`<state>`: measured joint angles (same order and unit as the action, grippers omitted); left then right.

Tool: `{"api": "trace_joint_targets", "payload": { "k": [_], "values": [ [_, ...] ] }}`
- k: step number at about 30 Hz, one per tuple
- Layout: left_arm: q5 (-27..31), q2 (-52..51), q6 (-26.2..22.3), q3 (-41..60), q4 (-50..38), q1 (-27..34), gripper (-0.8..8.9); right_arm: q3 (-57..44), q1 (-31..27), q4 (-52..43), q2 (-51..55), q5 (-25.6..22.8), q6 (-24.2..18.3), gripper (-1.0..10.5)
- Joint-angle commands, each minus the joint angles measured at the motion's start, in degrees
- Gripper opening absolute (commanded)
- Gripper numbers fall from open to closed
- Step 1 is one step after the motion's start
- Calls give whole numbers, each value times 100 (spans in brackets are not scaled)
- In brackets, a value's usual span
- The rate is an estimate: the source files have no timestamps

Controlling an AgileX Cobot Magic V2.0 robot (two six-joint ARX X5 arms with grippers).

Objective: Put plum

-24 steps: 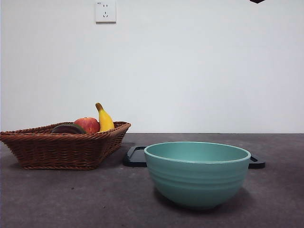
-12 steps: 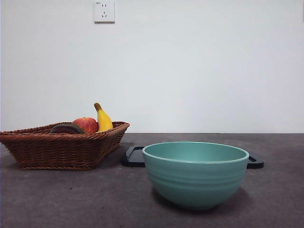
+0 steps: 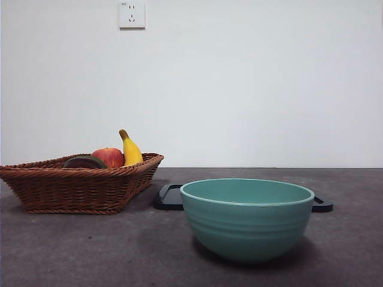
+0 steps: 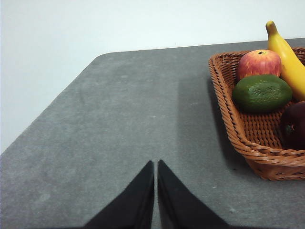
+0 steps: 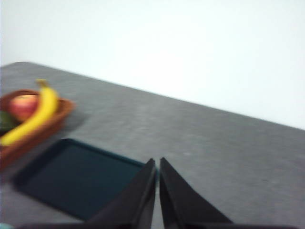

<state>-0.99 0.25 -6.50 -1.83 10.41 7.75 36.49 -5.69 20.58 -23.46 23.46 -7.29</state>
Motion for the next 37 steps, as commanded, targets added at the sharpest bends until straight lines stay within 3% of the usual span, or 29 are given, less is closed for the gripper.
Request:
{"api": "trace_joint_targets", "payload": {
  "k": [1, 12, 23, 37],
  "values": [
    [15, -9, 13, 118, 42, 15, 10, -651, -85, -601, 433, -271, -83, 6],
    [17, -9, 13, 118, 42, 15, 10, -2507, -81, -1849, 1825, -1346, 177, 6],
    [15, -9, 13, 118, 39, 15, 10, -3543, -81, -2184, 2328, -1351, 527, 6],
    [15, -7, 13, 118, 35, 15, 10, -3589, -76, -1088, 2328, -1486, 623, 6]
  ]
}}
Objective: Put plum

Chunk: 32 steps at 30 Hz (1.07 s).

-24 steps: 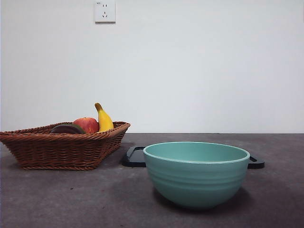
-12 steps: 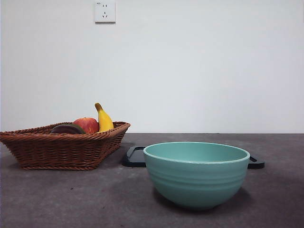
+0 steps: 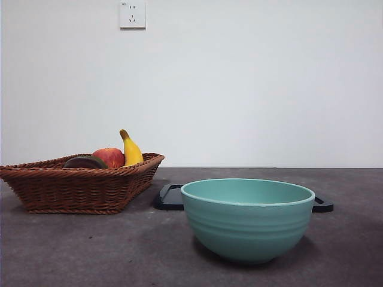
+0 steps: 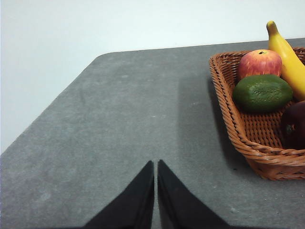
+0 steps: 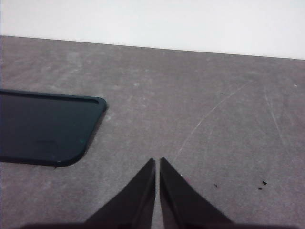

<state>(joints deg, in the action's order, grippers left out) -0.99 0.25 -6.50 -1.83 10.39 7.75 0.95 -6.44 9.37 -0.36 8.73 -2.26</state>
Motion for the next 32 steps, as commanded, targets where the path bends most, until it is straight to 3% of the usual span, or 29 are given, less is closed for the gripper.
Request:
{"api": "trace_joint_targets", "payload": {
  "k": [1, 32],
  "values": [
    [15, -7, 13, 118, 37, 15, 10, -35, -2, 31, 17, -13, 127, 6],
    [15, -7, 13, 118, 37, 15, 10, -31, -2, -35, 17, 2, 146, 6]
  ]
}}
